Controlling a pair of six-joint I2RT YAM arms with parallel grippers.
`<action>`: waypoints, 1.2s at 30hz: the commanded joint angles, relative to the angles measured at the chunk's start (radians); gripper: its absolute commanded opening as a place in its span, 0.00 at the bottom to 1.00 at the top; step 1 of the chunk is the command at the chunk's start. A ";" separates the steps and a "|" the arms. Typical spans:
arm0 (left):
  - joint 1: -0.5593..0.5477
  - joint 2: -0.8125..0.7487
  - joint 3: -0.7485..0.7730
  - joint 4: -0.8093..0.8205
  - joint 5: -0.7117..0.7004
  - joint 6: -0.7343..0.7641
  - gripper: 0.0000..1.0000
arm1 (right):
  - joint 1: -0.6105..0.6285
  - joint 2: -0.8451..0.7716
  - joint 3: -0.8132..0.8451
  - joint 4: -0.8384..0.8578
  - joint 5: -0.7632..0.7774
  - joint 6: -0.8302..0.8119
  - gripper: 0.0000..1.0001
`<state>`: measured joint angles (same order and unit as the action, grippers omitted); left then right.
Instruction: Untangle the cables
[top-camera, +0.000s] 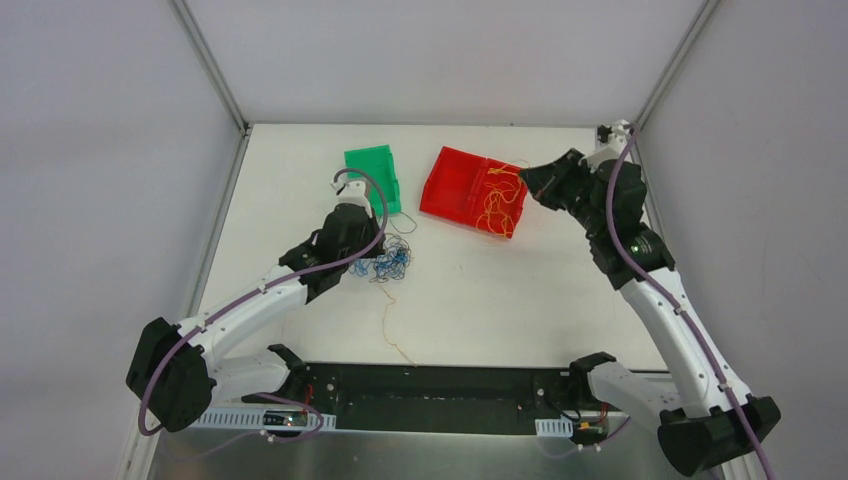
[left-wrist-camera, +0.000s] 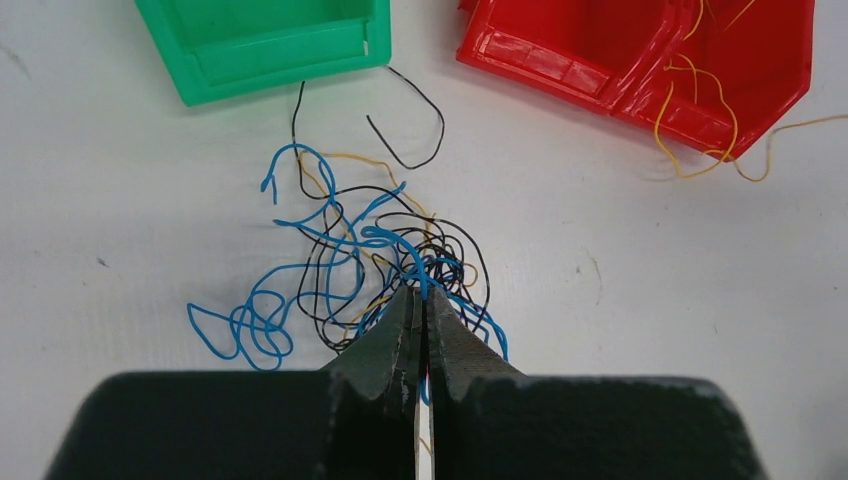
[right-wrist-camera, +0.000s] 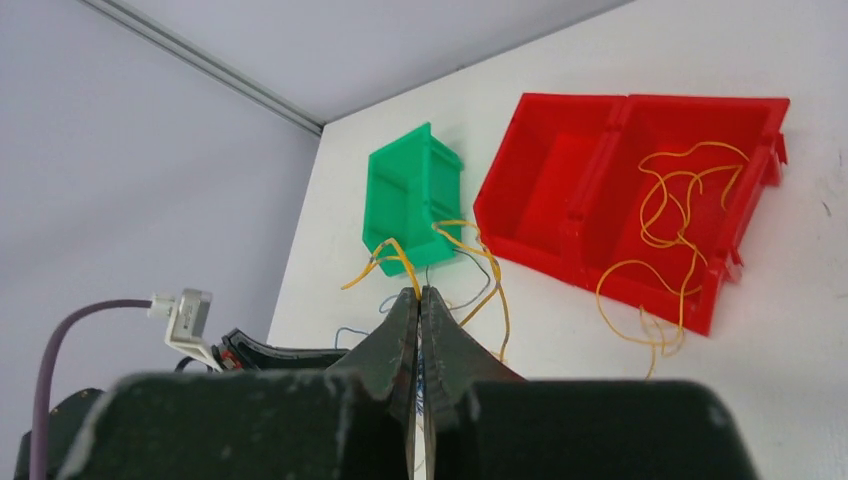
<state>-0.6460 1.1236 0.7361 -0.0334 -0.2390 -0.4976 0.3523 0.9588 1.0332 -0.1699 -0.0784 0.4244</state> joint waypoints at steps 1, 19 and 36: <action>0.009 -0.004 0.039 0.029 0.018 0.016 0.00 | 0.002 0.114 0.123 -0.027 -0.019 -0.022 0.00; 0.009 -0.014 0.044 0.029 0.020 0.039 0.00 | -0.033 0.320 0.307 0.015 0.071 -0.077 0.00; 0.009 0.009 0.046 0.053 0.027 0.036 0.00 | -0.086 0.612 0.203 0.123 0.237 -0.146 0.00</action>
<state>-0.6460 1.1282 0.7456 -0.0151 -0.2333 -0.4755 0.2680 1.5208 1.2572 -0.0994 0.0498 0.3435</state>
